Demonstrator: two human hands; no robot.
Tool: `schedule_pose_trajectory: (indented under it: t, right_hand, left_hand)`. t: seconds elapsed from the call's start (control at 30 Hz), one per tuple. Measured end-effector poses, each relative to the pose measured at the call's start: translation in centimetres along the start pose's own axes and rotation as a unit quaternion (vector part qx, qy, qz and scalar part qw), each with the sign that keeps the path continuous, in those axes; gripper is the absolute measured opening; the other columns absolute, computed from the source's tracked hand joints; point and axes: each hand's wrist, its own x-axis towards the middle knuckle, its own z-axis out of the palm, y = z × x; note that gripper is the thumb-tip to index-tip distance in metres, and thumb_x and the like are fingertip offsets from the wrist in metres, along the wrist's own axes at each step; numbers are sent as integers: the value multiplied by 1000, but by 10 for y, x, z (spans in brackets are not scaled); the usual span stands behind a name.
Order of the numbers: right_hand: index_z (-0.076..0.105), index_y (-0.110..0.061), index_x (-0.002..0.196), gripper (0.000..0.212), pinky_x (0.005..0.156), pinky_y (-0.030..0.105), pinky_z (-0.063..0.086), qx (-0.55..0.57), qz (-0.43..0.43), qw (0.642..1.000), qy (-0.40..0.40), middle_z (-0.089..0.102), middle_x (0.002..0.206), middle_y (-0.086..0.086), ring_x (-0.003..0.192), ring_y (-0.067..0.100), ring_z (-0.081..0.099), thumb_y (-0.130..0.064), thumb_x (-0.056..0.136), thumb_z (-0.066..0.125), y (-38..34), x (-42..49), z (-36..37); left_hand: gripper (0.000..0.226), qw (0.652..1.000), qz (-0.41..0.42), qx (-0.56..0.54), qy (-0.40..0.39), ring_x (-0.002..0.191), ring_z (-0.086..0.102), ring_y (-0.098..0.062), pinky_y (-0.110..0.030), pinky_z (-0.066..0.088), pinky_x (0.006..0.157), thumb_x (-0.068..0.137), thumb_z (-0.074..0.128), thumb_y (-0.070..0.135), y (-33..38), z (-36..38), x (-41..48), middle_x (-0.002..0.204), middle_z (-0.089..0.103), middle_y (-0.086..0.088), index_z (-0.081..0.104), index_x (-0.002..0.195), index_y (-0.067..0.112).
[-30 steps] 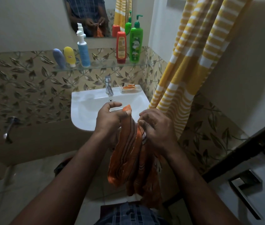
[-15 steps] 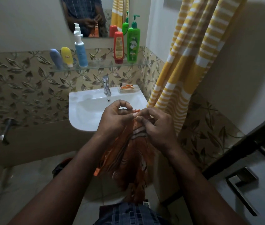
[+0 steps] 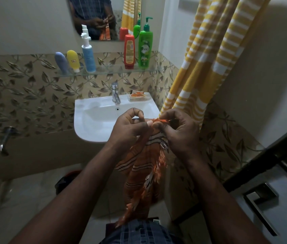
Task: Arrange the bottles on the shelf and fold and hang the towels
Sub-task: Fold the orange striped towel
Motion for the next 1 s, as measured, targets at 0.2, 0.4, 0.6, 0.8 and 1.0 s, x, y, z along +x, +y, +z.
schedule_pose_trajectory:
  t: [0.2, 0.4, 0.6, 0.8, 1.0]
  right_hand:
    - [68, -20, 81, 22, 60, 37, 55, 26, 31, 999, -6, 66, 75, -8, 69, 14, 63, -16, 80, 89, 5, 0, -3]
    - [68, -24, 82, 21, 62, 46, 55, 25, 21, 999, 7, 65, 76, -9, 71, 21, 63, -15, 82, 87, 7, 0, -5]
    - [68, -22, 83, 20, 63, 45, 54, 15, 22, 999, 19, 63, 80, -10, 72, 20, 62, -13, 83, 86, 9, 0, -7]
    - [69, -30, 101, 24, 69, 41, 61, 46, 69, 997, 6, 71, 96, -2, 85, 19, 71, -24, 86, 86, 15, 0, -7]
    - [81, -17, 96, 12, 75, 40, 60, 9, 32, 999, 12, 74, 97, -7, 94, 16, 71, -18, 85, 85, 17, -1, -7]
  left_hand:
    - [17, 1000, 2, -15, -10, 74, 74, -17, -32, 60, 68, 98, 64, -2, 1, 5, -2, 71, 72, -2, 54, 94, 11]
    - [17, 998, -5, -54, -11, 74, 72, -17, -28, 58, 63, 100, 61, -2, -3, 11, -3, 74, 69, -6, 53, 93, 11]
    - [16, 998, 6, -61, -18, 78, 72, -19, -31, 61, 70, 100, 60, -3, -7, 15, -2, 89, 71, -16, 53, 94, 10]
    - [12, 998, 16, -54, -35, 80, 73, -18, -28, 60, 65, 101, 58, -3, -4, 15, -3, 87, 75, -9, 50, 98, 7]
    - [11, 999, 12, -39, -24, 75, 70, -19, -28, 61, 64, 102, 57, -3, -5, 18, -3, 79, 71, -8, 52, 105, 5]
